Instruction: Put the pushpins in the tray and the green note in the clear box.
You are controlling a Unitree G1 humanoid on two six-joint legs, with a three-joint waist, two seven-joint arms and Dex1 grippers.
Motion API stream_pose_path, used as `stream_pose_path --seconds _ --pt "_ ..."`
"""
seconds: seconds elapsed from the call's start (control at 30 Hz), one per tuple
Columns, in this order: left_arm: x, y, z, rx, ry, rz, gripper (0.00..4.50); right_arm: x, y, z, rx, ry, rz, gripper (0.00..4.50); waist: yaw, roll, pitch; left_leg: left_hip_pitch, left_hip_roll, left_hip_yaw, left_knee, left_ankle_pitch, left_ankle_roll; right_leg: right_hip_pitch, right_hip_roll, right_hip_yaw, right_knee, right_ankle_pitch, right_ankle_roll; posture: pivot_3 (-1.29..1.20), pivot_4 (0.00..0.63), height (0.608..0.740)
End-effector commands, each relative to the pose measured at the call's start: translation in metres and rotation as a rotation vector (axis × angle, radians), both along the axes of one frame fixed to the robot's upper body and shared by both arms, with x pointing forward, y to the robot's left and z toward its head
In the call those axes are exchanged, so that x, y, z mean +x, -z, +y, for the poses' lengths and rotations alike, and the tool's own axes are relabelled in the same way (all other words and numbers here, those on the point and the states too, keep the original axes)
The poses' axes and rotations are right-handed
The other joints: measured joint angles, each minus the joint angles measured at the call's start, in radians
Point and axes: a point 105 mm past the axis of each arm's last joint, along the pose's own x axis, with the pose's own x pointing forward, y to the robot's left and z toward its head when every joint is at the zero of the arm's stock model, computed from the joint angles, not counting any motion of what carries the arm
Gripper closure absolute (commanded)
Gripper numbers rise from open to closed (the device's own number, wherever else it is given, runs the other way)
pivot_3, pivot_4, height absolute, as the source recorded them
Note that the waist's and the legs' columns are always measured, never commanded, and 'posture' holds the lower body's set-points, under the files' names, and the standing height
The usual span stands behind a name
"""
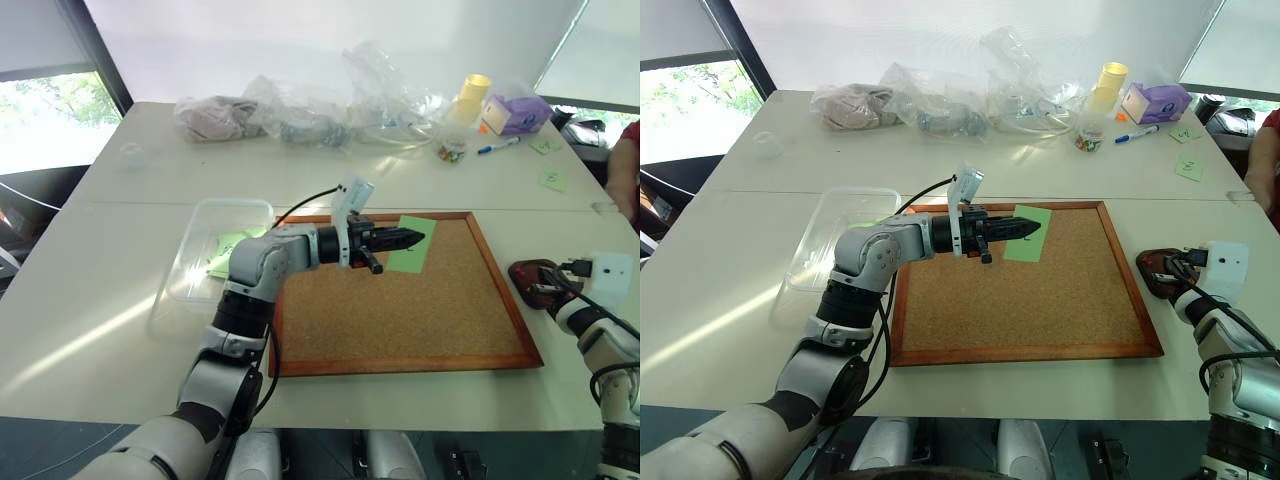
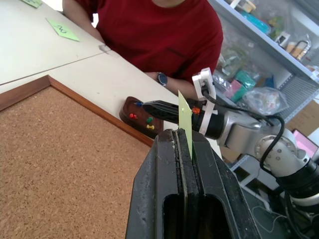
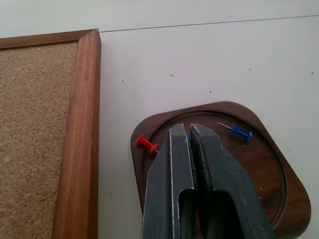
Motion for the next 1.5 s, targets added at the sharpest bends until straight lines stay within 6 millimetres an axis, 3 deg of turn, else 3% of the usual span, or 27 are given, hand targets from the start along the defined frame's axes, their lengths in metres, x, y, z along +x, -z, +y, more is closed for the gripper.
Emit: stream_pose_path --seconds 0.03,0.27,0.53,0.8,0.97,1.03,1.13,1.23,1.3,1.4,1.5 --pt "-0.007 -0.013 -0.004 -0.035 0.025 -0.040 4.50 0.002 -0.011 -0.004 -0.021 0.004 -0.047 3.51 -0.001 0.000 0.000 0.000 0.000 0.000 0.000 0.000 0.000 0.000 0.000 0.000 0.000 0.000 0.000 0.00 0.150 0.737" --pt "-0.009 -0.012 -0.004 -0.033 0.037 -0.044 4.50 0.003 -0.013 -0.006 -0.020 0.020 -0.072 0.02 -0.001 0.000 0.000 0.000 0.000 0.000 0.000 0.003 -0.004 0.000 0.000 0.000 0.000 0.000 0.000 0.00 0.150 0.737" --pt "-0.006 -0.013 -0.004 -0.037 0.030 -0.051 4.50 -0.001 -0.018 -0.010 0.004 0.049 -0.105 0.02 -0.001 0.000 0.000 0.000 0.000 0.000 0.000 0.003 -0.005 0.000 0.000 0.000 0.000 0.000 0.000 0.00 0.150 0.737" --pt "0.001 -0.016 -0.001 -0.042 -0.002 -0.061 4.50 0.000 -0.046 -0.015 0.339 0.100 -0.302 0.02 -0.001 0.001 0.000 0.000 0.000 0.000 0.000 0.003 -0.005 0.000 0.000 0.000 0.000 0.000 0.000 0.00 0.150 0.737" --pt "0.001 -0.015 0.001 -0.041 -0.006 -0.063 4.50 -0.001 -0.050 -0.010 0.391 0.075 -0.299 0.02 0.000 0.001 0.000 0.000 0.000 -0.001 0.000 0.003 -0.004 0.000 0.000 0.000 0.000 0.000 0.000 0.00 0.150 0.737" --pt "0.005 -0.019 0.008 -0.040 -0.031 -0.075 4.50 -0.001 -0.055 0.007 0.313 -0.023 -0.275 0.02 0.000 0.001 0.000 0.000 0.000 -0.001 0.000 0.002 -0.003 0.000 0.000 0.000 0.000 0.000 0.001 0.00 0.150 0.737" --pt "0.017 -0.030 0.029 -0.033 -0.105 -0.100 4.50 -0.004 -0.064 0.054 0.149 -0.270 -0.214 0.02 -0.005 0.003 0.000 0.000 0.000 -0.002 0.000 0.001 -0.002 0.000 0.001 0.000 0.001 0.000 0.001 0.00 0.150 0.737" --pt "0.039 -0.048 0.084 0.063 -0.279 -0.113 4.50 -0.019 -0.087 0.131 0.058 -0.634 -0.207 0.02 -0.016 0.003 0.000 0.001 0.001 -0.005 0.000 0.001 -0.002 0.000 0.003 0.000 0.002 0.001 0.001 0.00 0.150 0.737" --pt "0.048 -0.051 0.120 0.201 -0.377 -0.157 4.50 -0.033 -0.096 0.165 0.044 -0.812 -0.201 0.02 -0.025 0.004 0.000 0.001 0.000 -0.014 0.000 0.002 -0.004 0.000 0.007 0.001 0.002 0.001 0.001 0.00 0.150 0.737" --pt "0.056 -0.060 0.166 0.276 -0.482 -0.130 4.50 -0.045 -0.099 0.190 0.029 -0.960 -0.168 0.02 -0.016 0.003 0.001 0.001 0.000 -0.019 -0.001 0.003 -0.006 0.001 0.010 0.001 0.003 0.001 0.000 0.00 0.150 0.737" --pt "0.049 -0.064 0.199 0.332 -0.527 -0.072 4.50 -0.052 -0.099 0.207 0.019 -1.070 -0.132 0.02 0.002 0.001 0.002 0.000 0.000 -0.020 0.000 0.003 -0.006 0.002 0.010 0.001 0.002 0.001 0.000 0.00 0.150 0.737"
